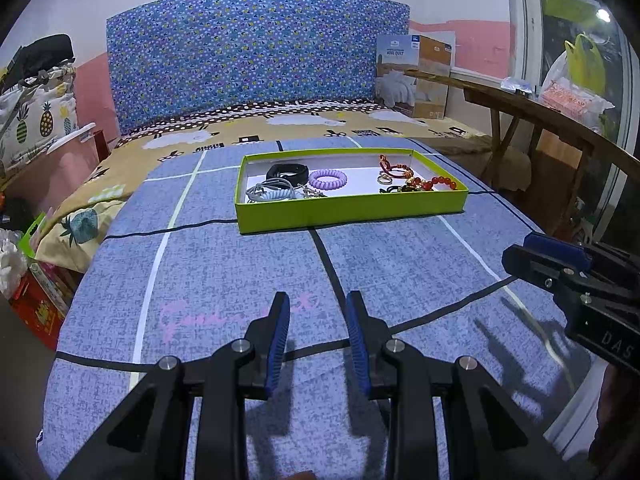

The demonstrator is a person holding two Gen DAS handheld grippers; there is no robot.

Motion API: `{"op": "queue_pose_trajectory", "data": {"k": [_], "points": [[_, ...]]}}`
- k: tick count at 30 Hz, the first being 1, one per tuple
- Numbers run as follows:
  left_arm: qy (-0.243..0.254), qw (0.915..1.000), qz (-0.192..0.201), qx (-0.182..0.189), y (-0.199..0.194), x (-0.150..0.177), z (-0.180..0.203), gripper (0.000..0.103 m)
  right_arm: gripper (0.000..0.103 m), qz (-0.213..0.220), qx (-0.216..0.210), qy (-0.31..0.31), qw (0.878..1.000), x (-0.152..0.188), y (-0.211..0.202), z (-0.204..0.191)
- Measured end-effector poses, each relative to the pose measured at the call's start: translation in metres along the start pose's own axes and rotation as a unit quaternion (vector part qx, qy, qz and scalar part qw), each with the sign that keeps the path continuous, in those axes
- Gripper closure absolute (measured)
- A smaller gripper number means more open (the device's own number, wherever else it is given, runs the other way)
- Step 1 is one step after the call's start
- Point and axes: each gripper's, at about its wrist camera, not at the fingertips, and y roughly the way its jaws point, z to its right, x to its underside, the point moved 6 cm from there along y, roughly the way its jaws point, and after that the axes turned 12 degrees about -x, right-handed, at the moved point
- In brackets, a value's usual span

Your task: Organize jewelry

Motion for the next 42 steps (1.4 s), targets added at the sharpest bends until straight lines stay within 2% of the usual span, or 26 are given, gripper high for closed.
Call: {"op": "queue_pose_trajectory", "data": {"k": [42], "points": [[0.01,0.9999,-0.003,0.0,0.0018,0.0035,0.0001,0.073,0.065,-0.002,0.0,0.0,1.0,0.0015,-0.0002,0.0007]]}}
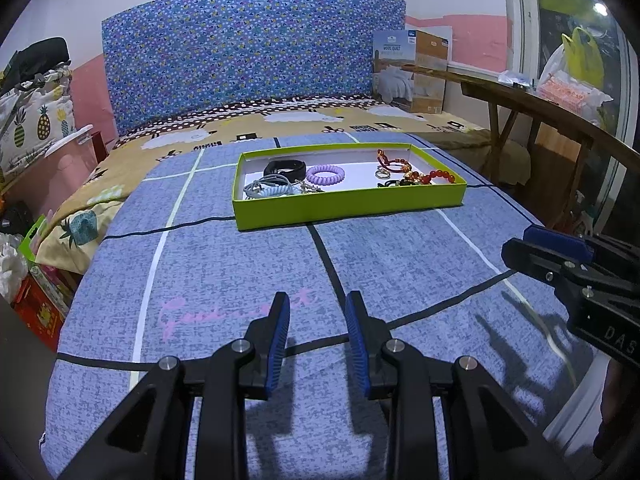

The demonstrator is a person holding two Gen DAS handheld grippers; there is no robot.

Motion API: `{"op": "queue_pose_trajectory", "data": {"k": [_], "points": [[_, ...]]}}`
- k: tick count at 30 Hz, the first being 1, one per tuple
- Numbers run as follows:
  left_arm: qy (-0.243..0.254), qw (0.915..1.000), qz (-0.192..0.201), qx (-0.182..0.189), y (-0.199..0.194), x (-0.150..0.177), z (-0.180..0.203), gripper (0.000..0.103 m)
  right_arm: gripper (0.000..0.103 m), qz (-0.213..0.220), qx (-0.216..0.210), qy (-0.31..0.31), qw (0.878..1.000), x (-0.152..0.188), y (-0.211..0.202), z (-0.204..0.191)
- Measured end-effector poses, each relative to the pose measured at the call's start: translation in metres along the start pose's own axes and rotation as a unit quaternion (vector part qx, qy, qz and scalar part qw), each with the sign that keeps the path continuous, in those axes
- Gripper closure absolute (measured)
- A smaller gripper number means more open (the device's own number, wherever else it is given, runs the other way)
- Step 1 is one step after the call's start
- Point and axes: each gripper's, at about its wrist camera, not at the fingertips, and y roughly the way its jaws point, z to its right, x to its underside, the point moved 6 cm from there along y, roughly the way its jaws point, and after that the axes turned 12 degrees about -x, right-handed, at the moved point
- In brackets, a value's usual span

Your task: Organize jewelry

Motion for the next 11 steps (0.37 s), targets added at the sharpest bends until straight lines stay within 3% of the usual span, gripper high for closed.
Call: {"op": "queue_pose_trajectory", "data": {"k": [11], "points": [[-0.001,1.0,0.001,0.002,-0.0007,-0.0013,-0.0009,0.073,0.065,0.0,-0.001,0.0,1.0,-0.0004,0.0,0.0003]]}}
